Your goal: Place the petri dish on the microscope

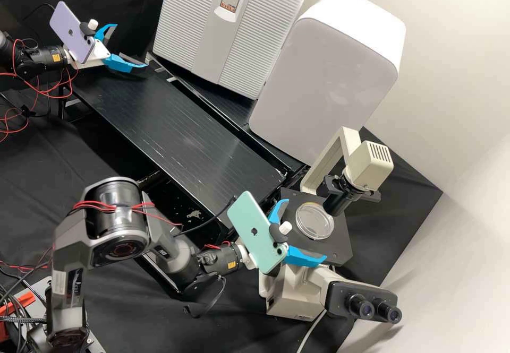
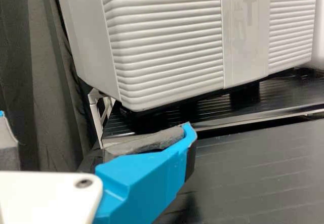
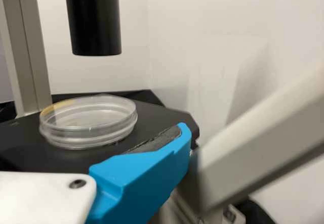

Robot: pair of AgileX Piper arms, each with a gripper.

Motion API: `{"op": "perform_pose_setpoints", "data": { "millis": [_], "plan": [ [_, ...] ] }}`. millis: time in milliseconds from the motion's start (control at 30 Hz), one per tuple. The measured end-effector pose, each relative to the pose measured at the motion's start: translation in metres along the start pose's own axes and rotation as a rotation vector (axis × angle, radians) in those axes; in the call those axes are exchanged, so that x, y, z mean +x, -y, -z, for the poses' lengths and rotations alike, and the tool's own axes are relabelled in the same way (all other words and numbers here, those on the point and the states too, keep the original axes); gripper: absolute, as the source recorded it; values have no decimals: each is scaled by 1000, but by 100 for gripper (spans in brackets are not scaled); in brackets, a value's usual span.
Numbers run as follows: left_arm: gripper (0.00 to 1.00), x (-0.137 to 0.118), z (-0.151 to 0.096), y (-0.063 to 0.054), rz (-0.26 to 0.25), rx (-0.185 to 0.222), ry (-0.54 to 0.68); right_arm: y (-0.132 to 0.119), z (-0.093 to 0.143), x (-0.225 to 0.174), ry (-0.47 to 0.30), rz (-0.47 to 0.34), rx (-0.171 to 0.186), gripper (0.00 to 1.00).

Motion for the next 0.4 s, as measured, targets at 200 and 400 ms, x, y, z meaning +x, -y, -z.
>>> {"op": "perform_pose_setpoints", "data": {
  "millis": [200, 400],
  "plan": [
    [100, 0, 0, 0, 0, 0, 0, -2, 0, -24, -19, -34, 37, 100],
    [100, 0, 0, 0, 0, 0, 0, -5, 9, -59, -16, -98, 82, 100]
  ]
}}
